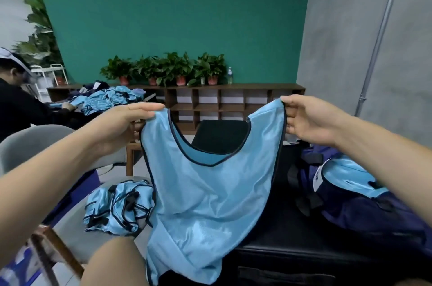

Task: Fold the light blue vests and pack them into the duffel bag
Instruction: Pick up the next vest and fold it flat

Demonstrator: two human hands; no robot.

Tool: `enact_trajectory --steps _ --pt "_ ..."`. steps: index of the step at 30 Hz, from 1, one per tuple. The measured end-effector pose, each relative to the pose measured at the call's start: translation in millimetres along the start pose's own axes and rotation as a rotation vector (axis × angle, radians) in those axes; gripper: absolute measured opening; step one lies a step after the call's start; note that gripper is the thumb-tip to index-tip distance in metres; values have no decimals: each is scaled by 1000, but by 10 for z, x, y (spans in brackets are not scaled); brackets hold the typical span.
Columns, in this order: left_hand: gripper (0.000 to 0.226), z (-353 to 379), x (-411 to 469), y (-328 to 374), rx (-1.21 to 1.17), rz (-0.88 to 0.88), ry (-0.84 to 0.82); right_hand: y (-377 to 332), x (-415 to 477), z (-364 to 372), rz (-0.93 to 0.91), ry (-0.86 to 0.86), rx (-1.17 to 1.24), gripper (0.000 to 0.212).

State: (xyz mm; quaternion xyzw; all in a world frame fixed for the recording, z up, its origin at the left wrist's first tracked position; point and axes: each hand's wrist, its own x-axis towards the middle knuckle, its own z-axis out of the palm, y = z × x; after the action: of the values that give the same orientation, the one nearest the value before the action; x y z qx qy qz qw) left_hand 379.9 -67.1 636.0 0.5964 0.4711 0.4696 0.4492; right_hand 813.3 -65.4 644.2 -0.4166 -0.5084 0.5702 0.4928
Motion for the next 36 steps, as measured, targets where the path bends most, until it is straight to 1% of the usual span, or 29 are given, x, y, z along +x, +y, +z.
enact_trajectory --steps 5,9,10,13,16,18,23,27,30,32,34,36 --pt "31 -170 3 543 -6 259 92 -584 -56 57 -139 25 -1 11" --pt "32 -298 -33 959 4 395 127 -983 -120 55 -261 41 -50 32" --pt "32 -310 -45 1042 13 414 132 -1060 -136 59 -284 48 -62 34" --pt "29 -298 -101 1310 19 489 157 -1287 -202 82 -373 91 -74 25" --pt "29 -256 -166 1549 7 591 166 -1471 -285 79 -471 139 -34 24" --pt "29 -246 -216 1691 15 659 170 -1589 -358 79 -528 168 -35 20" --pt "30 -232 -336 2022 -26 789 175 -1869 -564 79 -663 185 -27 19" --pt "27 -198 -352 2170 -39 845 176 -2045 -650 71 -721 203 -34 14" --pt "27 -182 -276 2172 -28 845 199 -2113 -635 32 -740 234 -31 18" --pt "30 -166 -203 2110 -34 817 215 -2109 -582 -20 -734 261 -31 18" --pt "36 -161 -130 2028 -76 769 207 -2083 -515 -81 -718 276 -30 13" --pt "41 -173 -59 1957 -127 710 199 -2035 -440 -137 -696 266 -58 16"
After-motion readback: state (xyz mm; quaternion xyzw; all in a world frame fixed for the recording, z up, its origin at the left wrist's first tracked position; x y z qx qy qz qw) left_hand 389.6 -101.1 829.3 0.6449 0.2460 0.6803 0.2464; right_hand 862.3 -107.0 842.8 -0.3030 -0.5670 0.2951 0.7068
